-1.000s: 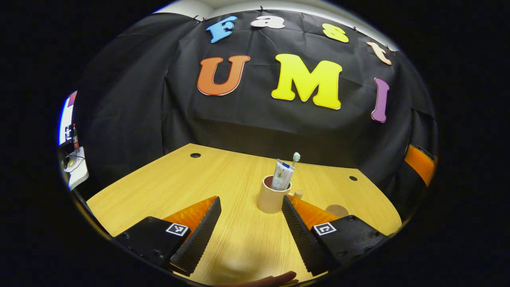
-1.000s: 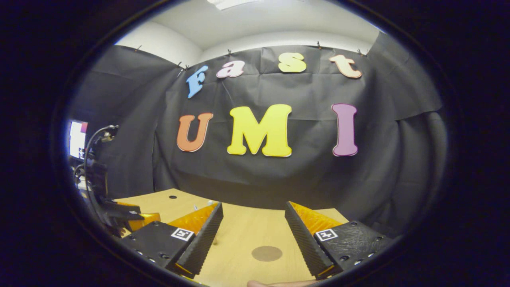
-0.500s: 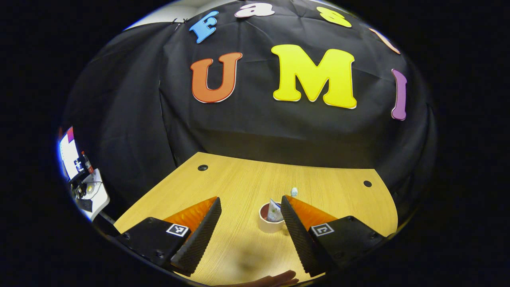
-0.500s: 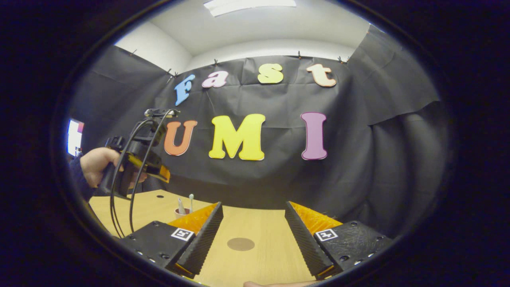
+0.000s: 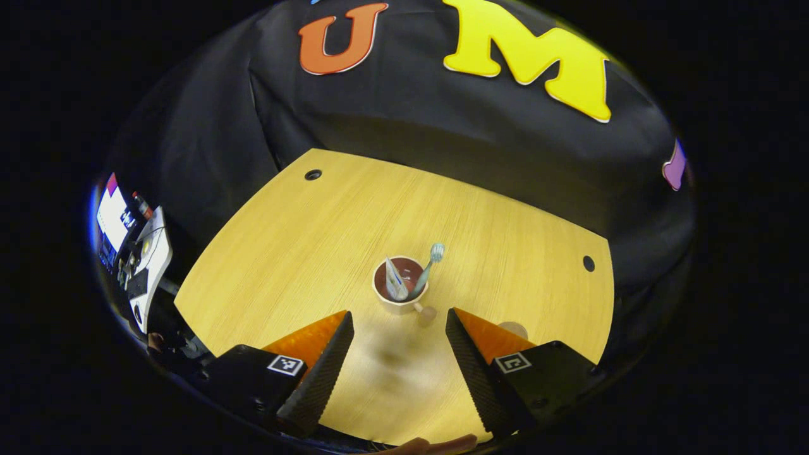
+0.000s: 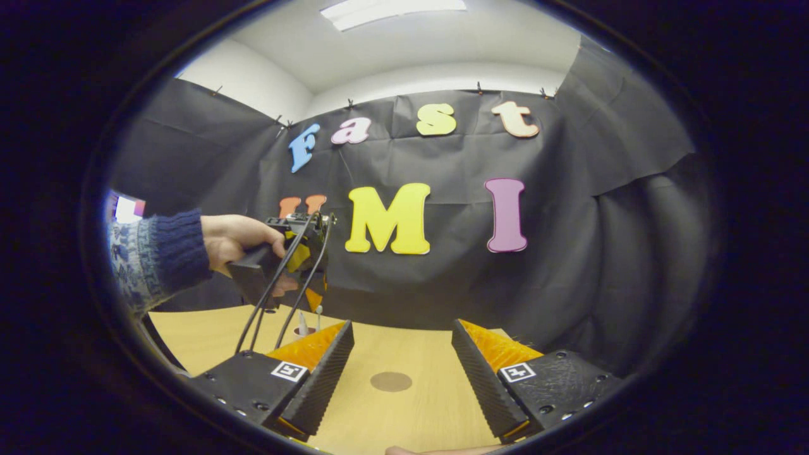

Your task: Put the toothbrush and toothpaste on the desktop into the cup, then pick up the cup and place it on the coaster on the desktop.

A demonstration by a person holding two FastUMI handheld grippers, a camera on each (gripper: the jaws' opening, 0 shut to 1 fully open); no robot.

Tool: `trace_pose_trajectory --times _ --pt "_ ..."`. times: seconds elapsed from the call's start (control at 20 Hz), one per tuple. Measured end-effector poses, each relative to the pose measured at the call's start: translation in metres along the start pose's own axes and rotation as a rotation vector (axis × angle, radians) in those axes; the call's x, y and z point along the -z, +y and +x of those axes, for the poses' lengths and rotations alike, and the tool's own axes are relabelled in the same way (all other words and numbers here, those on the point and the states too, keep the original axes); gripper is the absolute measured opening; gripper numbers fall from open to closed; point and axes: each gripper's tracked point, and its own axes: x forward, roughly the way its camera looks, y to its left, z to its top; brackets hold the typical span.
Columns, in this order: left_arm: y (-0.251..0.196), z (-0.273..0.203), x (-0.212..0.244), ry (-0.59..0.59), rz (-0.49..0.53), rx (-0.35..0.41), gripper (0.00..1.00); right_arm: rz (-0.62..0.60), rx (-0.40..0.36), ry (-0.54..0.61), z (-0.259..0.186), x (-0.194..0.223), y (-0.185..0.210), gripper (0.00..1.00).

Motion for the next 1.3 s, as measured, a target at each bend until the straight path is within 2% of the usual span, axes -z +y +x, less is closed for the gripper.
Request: trace_pose_trajectory --times 0.1,0.15,0.2,0.3,0.55,0.65,0.7,0.75,0.8,0.85,0.9,0.95,1.0,1.05,1.1,1.15,1.3 --pt "-0.007 0.009 0.011 0.07 -0.04 -0.014 0.92 0.011 0.011 -0.005 0.0 -0.003 -0.01 0.94" --pt "-0.007 0.013 0.015 0.105 -0.073 -0.032 0.98 0.019 0.015 -0.016 -0.001 -0.007 -0.015 0.95" --pt "-0.008 0.019 0.018 0.13 -0.122 -0.042 0.92 0.029 0.025 -0.026 -0.002 -0.01 -0.022 0.96" --pt "-0.018 0.034 0.02 0.177 -0.204 -0.07 0.91 0.055 0.044 -0.031 -0.002 -0.01 -0.037 0.96" --pt "-0.022 0.068 0.036 0.282 -0.303 -0.094 0.9 0.108 0.104 -0.018 0.003 -0.007 -0.072 0.94" --pt "-0.03 0.079 0.038 0.298 -0.302 -0.085 0.9 0.129 0.116 -0.019 0.003 -0.006 -0.081 0.92" --pt "-0.032 0.085 0.039 0.302 -0.304 -0.09 0.96 0.137 0.127 -0.019 0.004 -0.006 -0.088 0.95" --pt "-0.033 0.09 0.04 0.308 -0.308 -0.098 0.89 0.15 0.147 -0.02 0.003 -0.006 -0.098 0.95" --pt "-0.035 0.095 0.042 0.317 -0.311 -0.1 0.89 0.169 0.161 -0.022 0.002 -0.007 -0.104 0.99" --pt "-0.034 0.1 0.043 0.322 -0.32 -0.112 0.94 0.188 0.163 -0.021 0.002 -0.005 -0.105 0.99" --pt "-0.034 0.105 0.045 0.326 -0.331 -0.119 0.87 0.205 0.16 -0.018 0.002 -0.005 -0.106 0.95" --pt "-0.033 0.111 0.047 0.328 -0.341 -0.126 0.83 0.22 0.158 -0.017 0.003 -0.004 -0.107 0.95" --pt "-0.035 0.114 0.048 0.338 -0.345 -0.123 0.87 0.229 0.151 -0.014 0.004 -0.003 -0.106 0.95" --pt "-0.037 0.12 0.051 0.354 -0.342 -0.113 0.8 0.215 0.113 -0.012 0.004 -0.001 -0.096 0.95" --pt "-0.039 0.121 0.057 0.37 -0.342 -0.109 0.72 0.189 0.066 -0.004 0.005 0.0 -0.086 0.95" --pt "-0.041 0.124 0.06 0.383 -0.345 -0.102 0.7 0.148 0.055 0.01 0.006 0.007 -0.078 0.95" --pt "-0.043 0.127 0.066 0.404 -0.344 -0.102 0.62 -0.009 0.087 0.028 0.011 0.017 -0.074 0.95"
